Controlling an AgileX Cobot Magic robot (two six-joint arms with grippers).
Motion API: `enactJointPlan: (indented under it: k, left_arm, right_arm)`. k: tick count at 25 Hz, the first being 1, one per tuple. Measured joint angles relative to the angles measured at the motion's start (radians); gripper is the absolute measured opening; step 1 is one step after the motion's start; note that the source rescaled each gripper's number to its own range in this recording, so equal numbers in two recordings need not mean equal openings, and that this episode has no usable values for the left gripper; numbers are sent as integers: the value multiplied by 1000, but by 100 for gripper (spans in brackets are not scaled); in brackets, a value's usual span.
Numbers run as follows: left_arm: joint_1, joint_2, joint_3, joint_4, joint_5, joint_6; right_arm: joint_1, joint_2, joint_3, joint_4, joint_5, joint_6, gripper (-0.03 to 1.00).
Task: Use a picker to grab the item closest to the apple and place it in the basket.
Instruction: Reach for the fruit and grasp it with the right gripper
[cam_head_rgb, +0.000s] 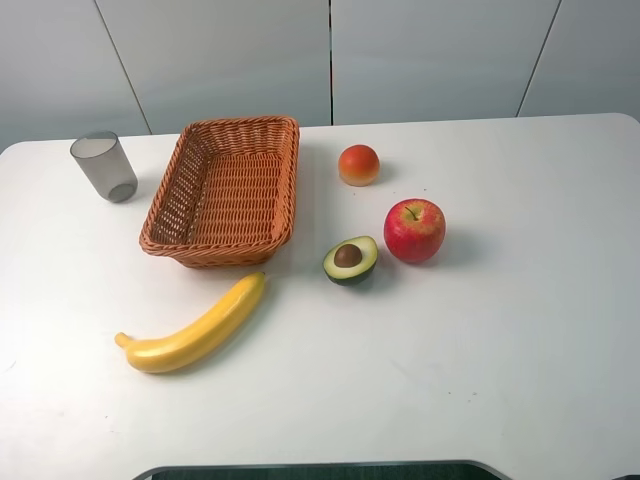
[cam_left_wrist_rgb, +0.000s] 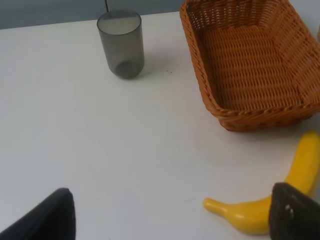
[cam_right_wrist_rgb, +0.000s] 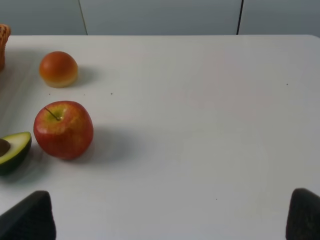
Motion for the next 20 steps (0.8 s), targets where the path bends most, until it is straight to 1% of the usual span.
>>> enactJointPlan:
  k: [20]
  left_arm:
    - [0, 0, 0, 0, 0, 0]
  right_arm:
    - [0, 0, 0, 0, 0, 0, 100]
